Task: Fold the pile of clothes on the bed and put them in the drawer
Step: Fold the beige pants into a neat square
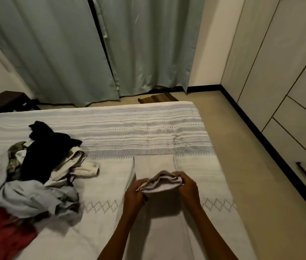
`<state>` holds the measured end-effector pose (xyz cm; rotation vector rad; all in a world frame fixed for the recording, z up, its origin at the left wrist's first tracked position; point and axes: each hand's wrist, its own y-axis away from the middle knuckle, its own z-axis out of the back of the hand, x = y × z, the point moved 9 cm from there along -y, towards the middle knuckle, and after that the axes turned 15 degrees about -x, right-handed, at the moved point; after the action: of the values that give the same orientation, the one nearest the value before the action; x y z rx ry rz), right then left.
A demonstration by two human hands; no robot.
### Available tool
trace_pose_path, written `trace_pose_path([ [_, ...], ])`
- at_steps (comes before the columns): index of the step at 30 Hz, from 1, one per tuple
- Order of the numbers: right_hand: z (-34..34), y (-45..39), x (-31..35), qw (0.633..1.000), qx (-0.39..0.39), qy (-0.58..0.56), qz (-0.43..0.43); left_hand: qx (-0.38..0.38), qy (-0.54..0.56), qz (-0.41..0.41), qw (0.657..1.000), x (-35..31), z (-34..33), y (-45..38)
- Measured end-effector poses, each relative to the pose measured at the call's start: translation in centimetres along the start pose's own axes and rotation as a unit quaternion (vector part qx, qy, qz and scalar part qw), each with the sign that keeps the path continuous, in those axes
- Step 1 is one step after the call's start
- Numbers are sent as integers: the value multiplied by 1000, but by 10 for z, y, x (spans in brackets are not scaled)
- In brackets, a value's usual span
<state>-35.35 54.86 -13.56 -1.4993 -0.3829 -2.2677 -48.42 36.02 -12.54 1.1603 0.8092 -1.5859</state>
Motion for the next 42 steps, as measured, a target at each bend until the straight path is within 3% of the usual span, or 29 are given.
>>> trace_pose_path([
  [5,17,90,-38,981,37,-168,-92,29,56,62,996,36,35,75],
  [8,22,140,-69,964,33,-180,-195,42,68,153,985,53,52,118],
  [11,28,170,-91,973,-8,-120,-197,49,56,224,972,74,61,153],
  [15,41,213,-90,984,-21,-80,-160,41,-13,167,985,88,72,186],
  [30,84,315,-103,993,17,109,-39,25,-65,135,988,116,103,282],
  [35,98,333,-97,979,-26,202,29,76,-166,29,983,113,106,295],
  [37,100,349,-89,954,-51,268,122,56,-207,-16,977,109,115,298],
  [39,92,370,-90,936,-24,285,204,13,-268,-72,961,104,129,300],
  [42,86,389,-110,928,35,294,226,-53,-347,-80,933,107,152,303],
])
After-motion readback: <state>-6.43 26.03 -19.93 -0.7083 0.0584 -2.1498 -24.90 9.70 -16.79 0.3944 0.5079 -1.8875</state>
